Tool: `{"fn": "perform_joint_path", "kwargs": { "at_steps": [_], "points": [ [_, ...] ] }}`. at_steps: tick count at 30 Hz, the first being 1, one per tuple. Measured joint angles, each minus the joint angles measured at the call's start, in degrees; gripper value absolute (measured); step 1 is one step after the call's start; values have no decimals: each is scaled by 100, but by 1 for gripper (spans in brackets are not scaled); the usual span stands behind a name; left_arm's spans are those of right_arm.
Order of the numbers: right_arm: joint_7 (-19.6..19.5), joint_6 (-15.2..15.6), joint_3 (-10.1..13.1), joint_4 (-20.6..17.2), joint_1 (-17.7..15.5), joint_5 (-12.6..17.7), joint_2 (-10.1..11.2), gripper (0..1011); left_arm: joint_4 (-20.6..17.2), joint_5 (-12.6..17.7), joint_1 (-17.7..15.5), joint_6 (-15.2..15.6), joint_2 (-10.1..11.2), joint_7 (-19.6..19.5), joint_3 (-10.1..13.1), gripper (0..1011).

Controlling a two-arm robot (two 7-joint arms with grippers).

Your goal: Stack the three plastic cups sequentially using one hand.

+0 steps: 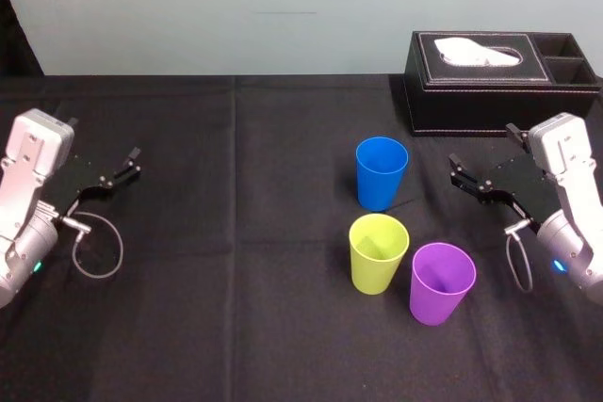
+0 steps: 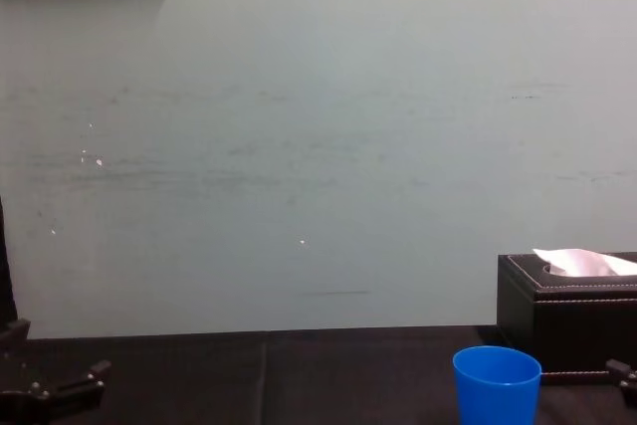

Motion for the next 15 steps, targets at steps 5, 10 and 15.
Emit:
{"fn": "perform_joint_path", "kwargs": {
  "at_steps": [5, 10, 15],
  "points": [
    [0, 0, 0, 0, 0, 0, 0, 1003, 0, 0, 0, 0, 0, 0, 0, 1011],
    [0, 0, 0, 0, 0, 0, 0, 1003, 0, 0, 0, 0, 0, 0, 0, 1011],
    [0, 0, 0, 0, 0, 0, 0, 1003, 0, 0, 0, 0, 0, 0, 0, 1012]
  ]
}}
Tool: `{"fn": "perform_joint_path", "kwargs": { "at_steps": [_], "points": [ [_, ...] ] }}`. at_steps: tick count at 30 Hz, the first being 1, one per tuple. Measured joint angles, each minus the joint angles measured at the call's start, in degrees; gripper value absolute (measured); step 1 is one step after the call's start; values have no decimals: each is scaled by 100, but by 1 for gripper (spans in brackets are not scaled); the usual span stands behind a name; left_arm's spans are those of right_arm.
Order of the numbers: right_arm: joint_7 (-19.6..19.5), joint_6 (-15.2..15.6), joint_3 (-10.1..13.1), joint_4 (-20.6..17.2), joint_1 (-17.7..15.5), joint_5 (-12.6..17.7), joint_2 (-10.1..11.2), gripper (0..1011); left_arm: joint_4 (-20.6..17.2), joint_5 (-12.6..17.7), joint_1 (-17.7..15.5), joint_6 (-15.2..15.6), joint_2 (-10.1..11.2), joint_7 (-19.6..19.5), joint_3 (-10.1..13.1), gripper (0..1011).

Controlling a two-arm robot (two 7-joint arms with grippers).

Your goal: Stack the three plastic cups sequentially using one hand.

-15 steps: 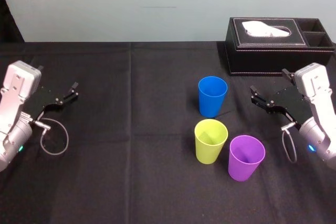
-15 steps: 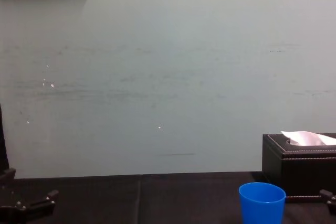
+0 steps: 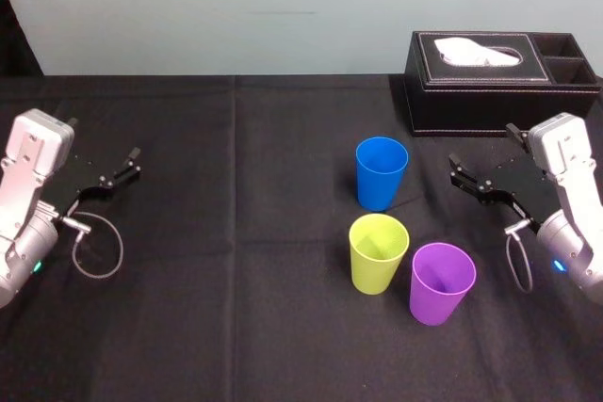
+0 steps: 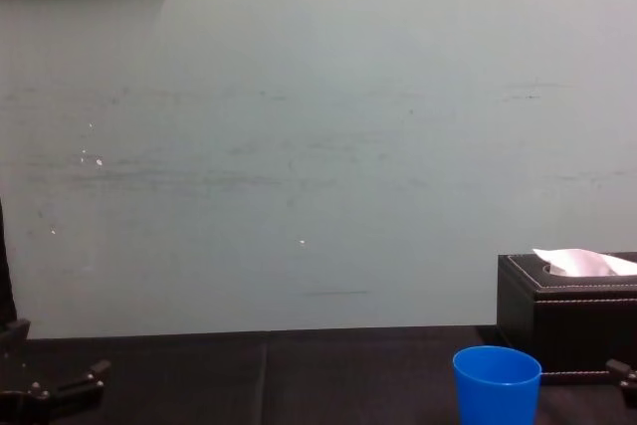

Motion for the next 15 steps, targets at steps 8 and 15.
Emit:
{"fn": "perform_joint_path", "kwargs": {
  "at_steps": [8, 15],
  "points": [
    [0, 0, 0, 0, 0, 0, 0, 1003, 0, 0, 0, 0, 0, 0, 0, 1011],
    [0, 0, 0, 0, 0, 0, 0, 1003, 0, 0, 0, 0, 0, 0, 0, 1011]
  ]
}}
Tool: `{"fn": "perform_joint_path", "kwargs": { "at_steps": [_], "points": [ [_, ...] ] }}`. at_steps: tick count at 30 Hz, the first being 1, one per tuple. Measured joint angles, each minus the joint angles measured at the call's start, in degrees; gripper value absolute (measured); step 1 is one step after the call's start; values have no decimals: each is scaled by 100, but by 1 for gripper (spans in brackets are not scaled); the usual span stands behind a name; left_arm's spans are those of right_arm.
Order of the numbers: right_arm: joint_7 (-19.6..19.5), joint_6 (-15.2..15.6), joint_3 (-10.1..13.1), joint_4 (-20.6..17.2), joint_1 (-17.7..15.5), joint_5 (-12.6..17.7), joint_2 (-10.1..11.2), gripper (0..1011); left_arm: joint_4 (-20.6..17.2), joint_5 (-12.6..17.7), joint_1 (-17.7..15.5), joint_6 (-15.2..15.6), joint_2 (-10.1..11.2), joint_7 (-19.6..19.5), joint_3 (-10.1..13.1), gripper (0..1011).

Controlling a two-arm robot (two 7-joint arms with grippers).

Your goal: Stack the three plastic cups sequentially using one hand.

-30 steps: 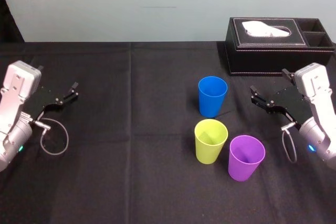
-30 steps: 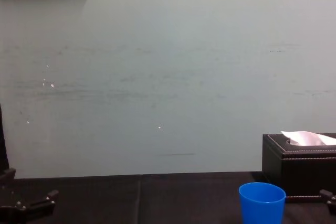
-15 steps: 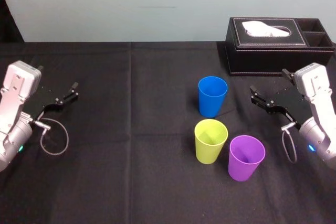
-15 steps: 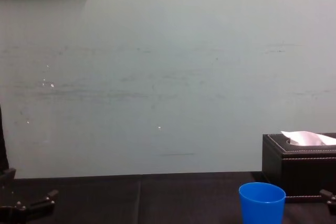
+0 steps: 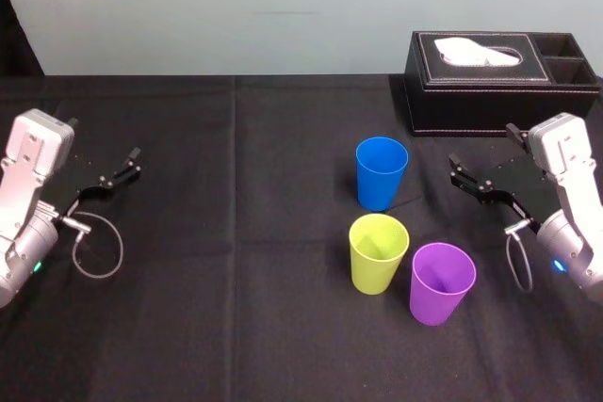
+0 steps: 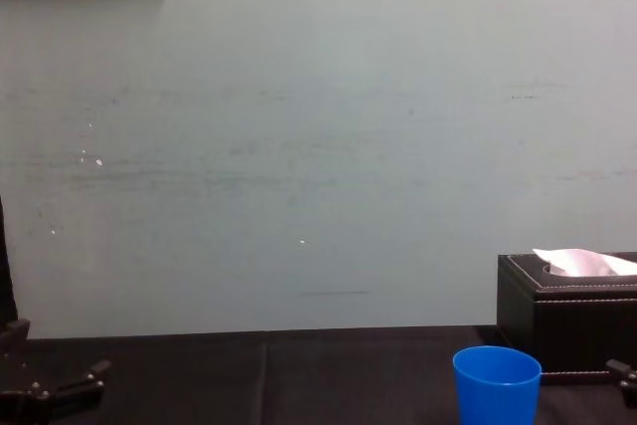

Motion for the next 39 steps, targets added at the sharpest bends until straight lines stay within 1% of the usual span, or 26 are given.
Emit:
{"fn": "perform_joint_path", "kwargs": {
  "at_steps": [24, 27, 32, 36, 39],
  "points": [
    [4, -2, 10, 0, -4, -1, -6, 1003, 0, 0, 0, 0, 0, 0, 0, 1011],
    [11, -22, 64, -25, -34, -1, -28, 1003, 0, 0, 0, 0, 0, 0, 0, 1011],
    [84, -11, 276, -229, -191, 145, -22, 1003, 0, 0, 0, -1, 0, 0, 0, 1011],
    [170, 42, 444, -451, -364, 303, 45, 1003, 0, 0, 0, 0, 0, 0, 0, 1012],
    [305, 152, 638, -711, -611, 504, 172, 1003, 0, 0, 0, 0, 0, 0, 0, 1012]
  ]
}}
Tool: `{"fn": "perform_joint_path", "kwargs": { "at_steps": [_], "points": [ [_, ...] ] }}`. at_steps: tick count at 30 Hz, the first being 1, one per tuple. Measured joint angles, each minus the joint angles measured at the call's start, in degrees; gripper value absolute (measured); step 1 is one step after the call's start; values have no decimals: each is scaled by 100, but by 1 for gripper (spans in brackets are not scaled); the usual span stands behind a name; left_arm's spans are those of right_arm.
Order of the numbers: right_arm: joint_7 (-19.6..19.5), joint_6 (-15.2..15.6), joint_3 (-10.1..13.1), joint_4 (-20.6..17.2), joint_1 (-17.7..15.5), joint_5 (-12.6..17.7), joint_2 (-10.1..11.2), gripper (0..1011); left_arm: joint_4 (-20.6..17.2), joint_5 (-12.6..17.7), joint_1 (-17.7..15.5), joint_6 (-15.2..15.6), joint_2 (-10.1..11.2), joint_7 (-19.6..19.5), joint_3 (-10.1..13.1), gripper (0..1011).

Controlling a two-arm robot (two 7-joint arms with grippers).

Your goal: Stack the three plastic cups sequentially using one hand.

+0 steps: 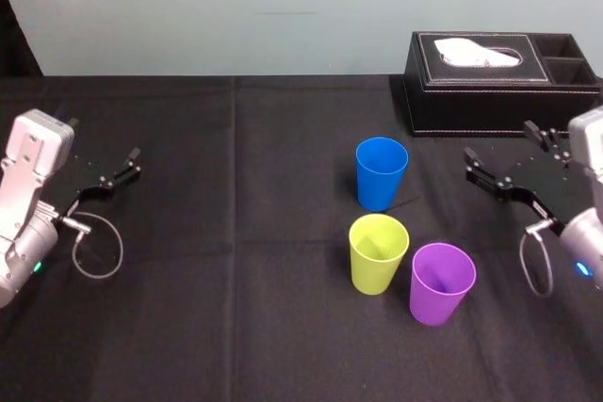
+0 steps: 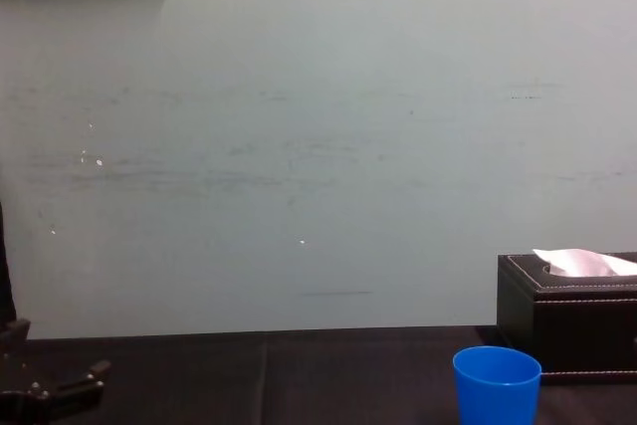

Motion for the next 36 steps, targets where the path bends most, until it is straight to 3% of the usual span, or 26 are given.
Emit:
{"fn": "perform_joint_path", "kwargs": {
  "at_steps": [7, 14, 19, 26, 36],
  "points": [
    [256, 124, 360, -492, -534, 375, 288, 1003, 0, 0, 0, 0, 0, 0, 0, 1011],
    [584, 168, 880, -1073, -1442, 831, 720, 1003, 0, 0, 0, 0, 0, 0, 0, 1012],
    [733, 127, 1373, -1536, -2296, 1119, 985, 1003, 0, 0, 0, 0, 0, 0, 0, 1011],
    [900, 106, 1744, -1944, -3058, 1299, 1115, 1003, 0, 0, -1, 0, 0, 0, 0, 1011],
    [1040, 166, 2248, -2267, -3817, 1627, 1067, 1003, 0, 0, 0, 0, 0, 0, 0, 1011]
  ]
}}
